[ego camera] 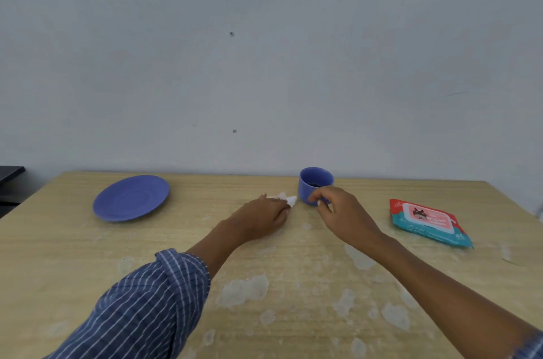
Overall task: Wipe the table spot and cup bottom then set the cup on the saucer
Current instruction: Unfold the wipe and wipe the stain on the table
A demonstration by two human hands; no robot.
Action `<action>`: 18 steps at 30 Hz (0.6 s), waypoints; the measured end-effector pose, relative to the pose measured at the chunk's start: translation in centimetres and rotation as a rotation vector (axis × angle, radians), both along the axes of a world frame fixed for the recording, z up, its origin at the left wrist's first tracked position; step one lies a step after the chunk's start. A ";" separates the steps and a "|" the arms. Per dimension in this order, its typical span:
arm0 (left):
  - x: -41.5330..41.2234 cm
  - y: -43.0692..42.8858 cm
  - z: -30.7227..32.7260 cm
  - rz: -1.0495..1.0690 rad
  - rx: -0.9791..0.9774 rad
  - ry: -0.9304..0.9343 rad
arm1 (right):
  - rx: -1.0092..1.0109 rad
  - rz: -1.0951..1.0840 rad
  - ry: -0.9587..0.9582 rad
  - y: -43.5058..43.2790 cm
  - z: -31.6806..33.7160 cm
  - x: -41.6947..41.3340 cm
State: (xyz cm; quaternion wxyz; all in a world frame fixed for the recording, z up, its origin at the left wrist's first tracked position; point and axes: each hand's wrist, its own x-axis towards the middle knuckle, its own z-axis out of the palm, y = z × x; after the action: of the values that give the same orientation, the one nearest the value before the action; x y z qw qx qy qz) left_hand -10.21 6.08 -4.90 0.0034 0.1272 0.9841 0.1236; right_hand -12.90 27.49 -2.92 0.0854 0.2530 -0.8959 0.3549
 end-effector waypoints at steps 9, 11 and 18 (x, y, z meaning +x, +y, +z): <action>2.7 -4.5 1.0 0.069 -0.101 0.119 | 0.004 0.007 -0.025 0.0 0.0 0.1; 2.3 -4.4 1.0 0.123 -0.065 0.113 | 0.005 0.005 -0.025 0.0 0.0 0.2; -0.5 -1.3 -0.1 0.214 0.041 0.165 | -0.006 -0.002 -0.032 0.1 0.0 -0.2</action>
State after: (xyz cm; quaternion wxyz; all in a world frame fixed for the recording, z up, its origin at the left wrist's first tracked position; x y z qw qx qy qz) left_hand -10.75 4.75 -5.02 -0.0936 0.0315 0.9863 0.1324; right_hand -13.11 27.63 -2.89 0.0721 0.2464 -0.8963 0.3615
